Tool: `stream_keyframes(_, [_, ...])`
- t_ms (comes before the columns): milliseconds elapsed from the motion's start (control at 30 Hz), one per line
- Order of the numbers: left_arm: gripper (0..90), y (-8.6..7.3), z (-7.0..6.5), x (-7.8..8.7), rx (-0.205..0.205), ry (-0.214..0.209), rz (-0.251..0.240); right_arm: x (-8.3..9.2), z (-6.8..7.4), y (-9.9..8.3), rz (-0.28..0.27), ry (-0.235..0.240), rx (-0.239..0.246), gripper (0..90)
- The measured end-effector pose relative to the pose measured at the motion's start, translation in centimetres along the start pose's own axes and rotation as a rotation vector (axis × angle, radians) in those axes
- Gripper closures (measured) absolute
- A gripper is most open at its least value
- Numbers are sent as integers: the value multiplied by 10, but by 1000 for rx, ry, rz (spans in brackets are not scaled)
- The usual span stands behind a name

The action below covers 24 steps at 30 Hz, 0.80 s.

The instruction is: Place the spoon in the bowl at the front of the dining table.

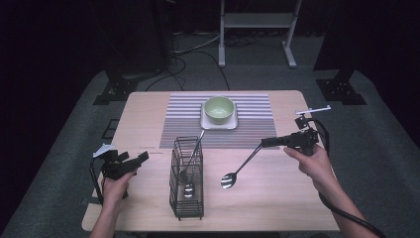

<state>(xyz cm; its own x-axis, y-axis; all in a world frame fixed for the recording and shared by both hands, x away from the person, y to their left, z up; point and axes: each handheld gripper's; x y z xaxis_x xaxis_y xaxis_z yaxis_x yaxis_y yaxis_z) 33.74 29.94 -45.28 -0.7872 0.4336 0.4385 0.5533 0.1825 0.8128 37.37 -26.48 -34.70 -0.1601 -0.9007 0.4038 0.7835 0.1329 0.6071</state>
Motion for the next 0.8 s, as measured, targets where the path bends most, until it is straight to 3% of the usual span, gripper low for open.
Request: stream_keyframes(800, [0,0,0,0,-1,2,-1,5,-18,5,-32,-68,-20,889])
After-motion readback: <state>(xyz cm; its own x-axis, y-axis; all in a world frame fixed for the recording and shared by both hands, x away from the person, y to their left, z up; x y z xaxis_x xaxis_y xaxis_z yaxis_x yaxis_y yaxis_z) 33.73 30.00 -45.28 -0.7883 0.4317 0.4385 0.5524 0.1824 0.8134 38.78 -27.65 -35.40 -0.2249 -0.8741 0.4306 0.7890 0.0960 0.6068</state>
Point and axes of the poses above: each handheld gripper's, and its own axes: x roughly backward along the jaws, y roughly out of its top, z roughly to its left, and after that the axes turned 1 degree about -x, right-handed
